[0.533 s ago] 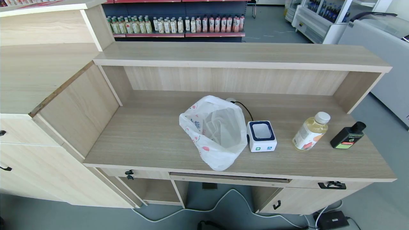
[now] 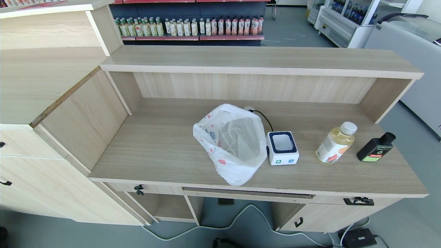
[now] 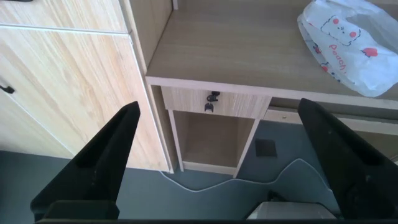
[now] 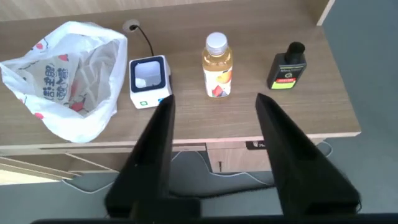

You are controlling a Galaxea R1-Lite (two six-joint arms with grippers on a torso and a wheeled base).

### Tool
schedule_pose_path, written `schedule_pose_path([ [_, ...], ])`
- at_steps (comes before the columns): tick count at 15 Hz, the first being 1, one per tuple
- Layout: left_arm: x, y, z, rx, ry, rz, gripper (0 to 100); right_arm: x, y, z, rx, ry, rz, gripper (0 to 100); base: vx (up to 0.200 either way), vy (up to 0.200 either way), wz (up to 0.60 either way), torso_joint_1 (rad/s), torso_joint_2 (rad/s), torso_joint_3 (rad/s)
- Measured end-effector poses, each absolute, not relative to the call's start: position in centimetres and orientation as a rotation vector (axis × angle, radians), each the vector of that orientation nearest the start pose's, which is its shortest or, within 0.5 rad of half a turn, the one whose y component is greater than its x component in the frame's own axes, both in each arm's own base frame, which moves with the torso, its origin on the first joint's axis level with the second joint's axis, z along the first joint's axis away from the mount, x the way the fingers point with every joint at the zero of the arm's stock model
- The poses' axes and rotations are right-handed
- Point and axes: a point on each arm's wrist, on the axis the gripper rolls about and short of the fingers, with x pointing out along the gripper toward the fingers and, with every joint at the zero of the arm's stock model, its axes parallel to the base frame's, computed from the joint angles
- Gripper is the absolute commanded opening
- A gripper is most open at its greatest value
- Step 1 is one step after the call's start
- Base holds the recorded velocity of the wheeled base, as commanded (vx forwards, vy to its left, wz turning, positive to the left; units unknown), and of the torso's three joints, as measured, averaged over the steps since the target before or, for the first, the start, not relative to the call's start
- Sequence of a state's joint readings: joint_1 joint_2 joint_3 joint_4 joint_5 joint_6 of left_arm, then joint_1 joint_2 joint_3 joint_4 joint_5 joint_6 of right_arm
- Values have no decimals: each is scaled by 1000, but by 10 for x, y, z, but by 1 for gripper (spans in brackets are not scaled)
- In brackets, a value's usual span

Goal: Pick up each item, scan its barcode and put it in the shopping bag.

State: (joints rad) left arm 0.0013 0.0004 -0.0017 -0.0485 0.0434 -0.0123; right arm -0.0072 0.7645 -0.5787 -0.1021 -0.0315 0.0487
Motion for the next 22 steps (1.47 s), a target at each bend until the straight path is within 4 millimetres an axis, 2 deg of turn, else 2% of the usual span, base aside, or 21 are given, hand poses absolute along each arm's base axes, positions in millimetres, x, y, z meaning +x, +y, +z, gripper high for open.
schedule_pose_path([
  [2,-23,1,81,-13,-50,44,100,115,-6,241,46,105,-72,100,0,0,0,0,0,0],
  [3,-23,1,81,-13,-50,44,100,132,-9,234,46,108,-85,100,0,0,0,0,0,0],
  [5,-23,1,81,-13,-50,44,100,162,-14,199,39,133,-100,100,0,0,0,0,0,0],
  [8,-23,1,81,-13,-50,44,100,198,-28,153,-43,171,-146,100,0,0,0,0,0,0],
  [12,-23,1,81,-13,-50,44,100,227,-46,113,-100,253,-197,100,0,0,0,0,0,0],
  [16,-23,1,81,-14,-50,44,100,266,-51,100,-95,278,-185,100,0,0,0,0,0,0],
  [19,-23,1,81,-14,-50,44,100,299,-39,100,-100,241,-125,100,0,0,0,0,0,0],
  [22,-23,1,81,-13,-50,45,100,316,-22,96,-109,229,-75,100,0,0,0,0,0,0],
])
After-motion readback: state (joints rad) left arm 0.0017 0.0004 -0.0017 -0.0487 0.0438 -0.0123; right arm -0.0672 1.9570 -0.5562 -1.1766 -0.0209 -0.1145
